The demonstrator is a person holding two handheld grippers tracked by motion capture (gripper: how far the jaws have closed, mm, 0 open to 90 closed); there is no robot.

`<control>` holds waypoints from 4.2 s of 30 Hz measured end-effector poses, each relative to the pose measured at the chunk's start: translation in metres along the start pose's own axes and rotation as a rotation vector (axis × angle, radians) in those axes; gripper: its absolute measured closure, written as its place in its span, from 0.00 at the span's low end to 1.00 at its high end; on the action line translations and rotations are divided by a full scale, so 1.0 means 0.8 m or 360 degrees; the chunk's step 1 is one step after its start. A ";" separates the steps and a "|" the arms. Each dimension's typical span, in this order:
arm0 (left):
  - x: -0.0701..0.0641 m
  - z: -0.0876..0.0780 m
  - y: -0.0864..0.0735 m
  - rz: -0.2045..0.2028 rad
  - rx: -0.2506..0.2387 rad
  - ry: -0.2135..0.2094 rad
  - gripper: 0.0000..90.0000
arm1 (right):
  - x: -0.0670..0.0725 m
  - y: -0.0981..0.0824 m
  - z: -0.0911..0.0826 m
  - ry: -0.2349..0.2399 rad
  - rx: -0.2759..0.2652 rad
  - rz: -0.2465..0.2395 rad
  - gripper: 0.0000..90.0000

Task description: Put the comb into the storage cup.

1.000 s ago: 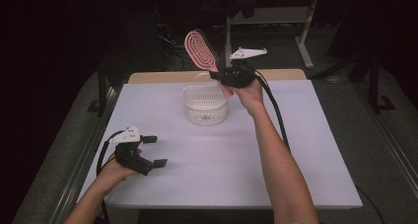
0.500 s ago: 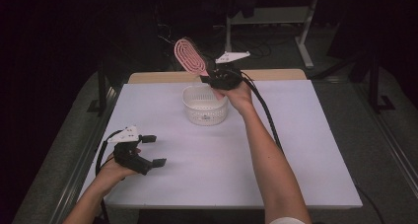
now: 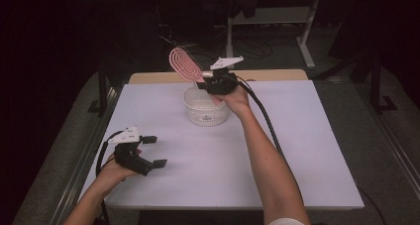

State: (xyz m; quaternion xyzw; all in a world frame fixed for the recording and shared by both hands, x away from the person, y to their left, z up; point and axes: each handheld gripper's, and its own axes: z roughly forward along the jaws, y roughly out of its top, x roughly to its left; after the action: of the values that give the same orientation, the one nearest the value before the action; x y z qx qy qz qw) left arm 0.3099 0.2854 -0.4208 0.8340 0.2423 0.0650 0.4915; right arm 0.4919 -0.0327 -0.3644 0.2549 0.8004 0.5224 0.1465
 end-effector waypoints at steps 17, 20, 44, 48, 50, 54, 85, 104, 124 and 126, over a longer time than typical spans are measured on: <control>0.000 0.000 0.000 0.0000 0.0001 -0.0001 0.00 | 0.007 -0.011 0.015 0.0067 0.0158 -0.0027 0.76; -0.001 0.000 0.000 -0.0003 0.0001 -0.0002 0.00 | 0.008 -0.011 0.018 0.0083 0.0185 -0.0028 0.76; -0.001 0.001 0.000 -0.0001 0.0003 -0.0003 0.00 | 0.011 -0.013 0.034 0.0074 0.0413 -0.0076 0.70; -0.001 0.001 0.001 0.0001 0.0005 -0.0004 0.00 | 0.009 -0.010 0.029 0.0072 0.0381 -0.0048 0.64; -0.001 0.002 0.001 0.0003 0.0004 -0.0006 0.00 | 0.008 -0.009 0.026 0.0065 0.0379 -0.0044 0.63; -0.002 0.002 0.001 0.0003 0.0005 -0.0006 0.00 | 0.006 -0.006 0.017 0.0069 0.0355 -0.0026 0.60; 0.001 0.003 0.000 -0.0015 0.0016 0.0017 0.00 | -0.006 -0.008 -0.059 0.0073 0.0302 0.0087 0.31; 0.005 0.001 -0.003 -0.0009 0.0023 0.0027 0.00 | -0.004 -0.047 -0.124 -0.0036 0.0276 0.0173 0.16; 0.005 0.002 -0.003 0.0007 0.0020 0.0030 0.00 | 0.018 -0.102 -0.173 -0.0119 0.0285 0.0214 0.00; 0.005 0.003 -0.003 0.0008 0.0023 0.0027 0.00 | 0.020 -0.108 -0.177 -0.0118 0.0281 0.0218 0.00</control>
State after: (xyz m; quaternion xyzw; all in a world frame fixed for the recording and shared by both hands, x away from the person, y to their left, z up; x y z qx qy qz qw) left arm 0.3134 0.2864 -0.4249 0.8376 0.2448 0.0716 0.4831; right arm 0.3857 -0.1593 -0.3845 0.3400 0.8180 0.4489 0.1171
